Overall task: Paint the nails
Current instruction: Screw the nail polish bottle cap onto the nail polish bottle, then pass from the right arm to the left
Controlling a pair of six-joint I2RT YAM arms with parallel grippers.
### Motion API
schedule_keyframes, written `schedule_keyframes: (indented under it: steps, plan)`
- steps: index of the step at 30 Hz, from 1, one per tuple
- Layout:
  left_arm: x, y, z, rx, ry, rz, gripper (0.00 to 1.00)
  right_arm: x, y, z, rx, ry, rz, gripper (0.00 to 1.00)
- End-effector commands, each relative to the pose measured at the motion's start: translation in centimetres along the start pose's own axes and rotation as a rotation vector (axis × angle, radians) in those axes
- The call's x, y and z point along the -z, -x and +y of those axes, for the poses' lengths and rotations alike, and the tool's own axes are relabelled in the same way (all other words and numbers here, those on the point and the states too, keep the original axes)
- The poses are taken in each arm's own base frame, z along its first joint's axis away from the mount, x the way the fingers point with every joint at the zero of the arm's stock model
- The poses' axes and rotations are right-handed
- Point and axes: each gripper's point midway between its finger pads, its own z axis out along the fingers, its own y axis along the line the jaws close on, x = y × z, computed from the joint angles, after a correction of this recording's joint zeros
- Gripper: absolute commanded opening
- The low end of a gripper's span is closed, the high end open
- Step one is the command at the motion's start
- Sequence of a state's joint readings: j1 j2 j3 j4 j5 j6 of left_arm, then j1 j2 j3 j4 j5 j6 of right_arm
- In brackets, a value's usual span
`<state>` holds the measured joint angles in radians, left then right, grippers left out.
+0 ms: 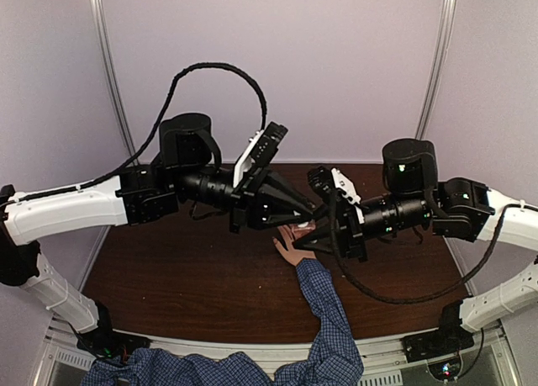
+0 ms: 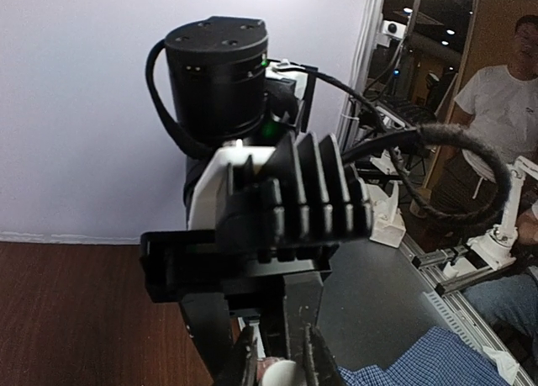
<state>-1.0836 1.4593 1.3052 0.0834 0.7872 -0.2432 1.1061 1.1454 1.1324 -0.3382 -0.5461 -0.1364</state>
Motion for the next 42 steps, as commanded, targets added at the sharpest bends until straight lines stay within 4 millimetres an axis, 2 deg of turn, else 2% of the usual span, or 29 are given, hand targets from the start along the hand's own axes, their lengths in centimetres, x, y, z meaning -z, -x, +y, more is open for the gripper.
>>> schedule_keyframes:
  steps: [1,5,7,11,14,18,22,26,32,35,42]
  plan:
    - [-1.1,-1.0,-1.3,0.010,-0.117,0.035,0.00,0.9,5.1,3.8,0.178,0.182,-0.187,0.00]
    - [-0.6,-0.6,-1.0,0.002,-0.083,0.038,0.02,0.7,4.8,3.3,0.168,0.157,-0.172,0.00]
    - [0.4,0.3,-0.4,0.001,-0.022,0.027,0.22,0.5,4.2,2.6,0.155,0.123,-0.154,0.00]
    - [2.8,2.0,0.4,-0.017,0.115,0.020,0.40,0.1,2.9,1.0,0.114,0.045,-0.120,0.00]
    - [4.5,3.0,0.7,-0.049,0.228,0.029,0.46,-0.1,1.8,-0.1,0.090,-0.012,-0.100,0.00]
    - [6.4,2.8,1.1,-0.063,0.338,0.078,0.50,-0.6,0.6,-0.8,0.069,-0.037,-0.074,0.00]
    - [7.6,1.3,1.2,-0.069,0.386,0.189,0.52,-1.1,-0.3,-1.6,0.055,-0.069,-0.049,0.00]
    - [7.9,-0.2,1.1,-0.032,0.387,0.273,0.53,-1.5,-1.3,-3.1,0.025,-0.145,-0.021,0.00]
    - [6.4,-1.4,1.2,0.003,0.356,0.332,0.54,-2.9,-2.2,-3.1,-0.002,-0.118,-0.008,0.00]
    - [5.5,-2.0,1.4,-0.036,0.348,0.373,0.54,-3.3,-2.5,-3.1,-0.005,-0.105,0.001,0.00]
    - [4.0,-3.3,1.4,-0.040,0.315,0.415,0.46,-3.8,-2.8,-3.1,-0.008,-0.093,0.006,0.00]
